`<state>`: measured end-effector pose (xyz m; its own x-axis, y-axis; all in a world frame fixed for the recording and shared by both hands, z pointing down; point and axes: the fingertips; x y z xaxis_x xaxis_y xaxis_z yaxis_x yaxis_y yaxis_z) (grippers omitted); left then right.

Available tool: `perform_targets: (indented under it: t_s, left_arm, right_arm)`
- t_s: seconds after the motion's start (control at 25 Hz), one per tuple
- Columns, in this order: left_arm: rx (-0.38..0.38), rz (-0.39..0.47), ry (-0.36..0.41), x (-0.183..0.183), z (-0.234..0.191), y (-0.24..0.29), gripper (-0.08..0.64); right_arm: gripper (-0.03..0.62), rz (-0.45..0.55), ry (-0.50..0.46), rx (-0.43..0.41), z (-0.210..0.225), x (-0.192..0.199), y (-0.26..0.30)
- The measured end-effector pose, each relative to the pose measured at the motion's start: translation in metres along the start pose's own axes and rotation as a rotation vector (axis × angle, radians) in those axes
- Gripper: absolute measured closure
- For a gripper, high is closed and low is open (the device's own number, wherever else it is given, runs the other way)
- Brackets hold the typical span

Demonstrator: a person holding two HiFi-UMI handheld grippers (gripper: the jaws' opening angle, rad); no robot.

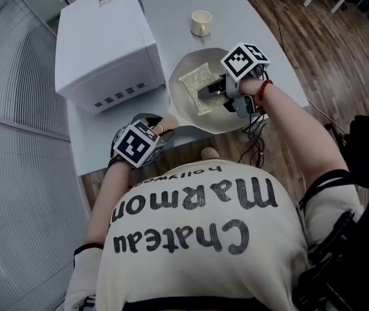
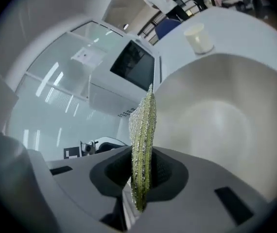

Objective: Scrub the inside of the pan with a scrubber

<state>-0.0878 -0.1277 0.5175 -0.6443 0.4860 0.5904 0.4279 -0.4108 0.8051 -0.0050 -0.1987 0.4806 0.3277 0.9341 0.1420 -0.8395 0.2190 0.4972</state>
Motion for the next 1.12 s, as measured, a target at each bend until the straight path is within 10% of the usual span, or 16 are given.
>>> perform_targets:
  t_s: [0.24, 0.68, 1.12]
  left_arm:
    - [-0.004, -0.005, 0.008, 0.002, -0.001, 0.002, 0.376]
    - [-0.022, 0.007, 0.011, 0.000, -0.005, 0.002, 0.377]
    - [-0.014, 0.003, -0.029, -0.006, 0.000, -0.002, 0.380]
  right_arm:
    - [0.543, -0.174, 0.246, -0.030, 0.013, 0.029, 0.056]
    - [0.543, -0.270, 0.360, 0.007, 0.033, 0.047, 0.058]
    - [0.543, -0.495, 0.256, 0.391, 0.086, 0.089, 0.020]
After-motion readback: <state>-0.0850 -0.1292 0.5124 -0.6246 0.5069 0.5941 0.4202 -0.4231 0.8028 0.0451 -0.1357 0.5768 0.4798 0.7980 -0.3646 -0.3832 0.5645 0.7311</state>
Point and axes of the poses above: the fingertips, and each gripper's own axes: y forward along the fingers, z to its right, x out of its underside, and after that the axes turned 6 degrees about -x, right-handed
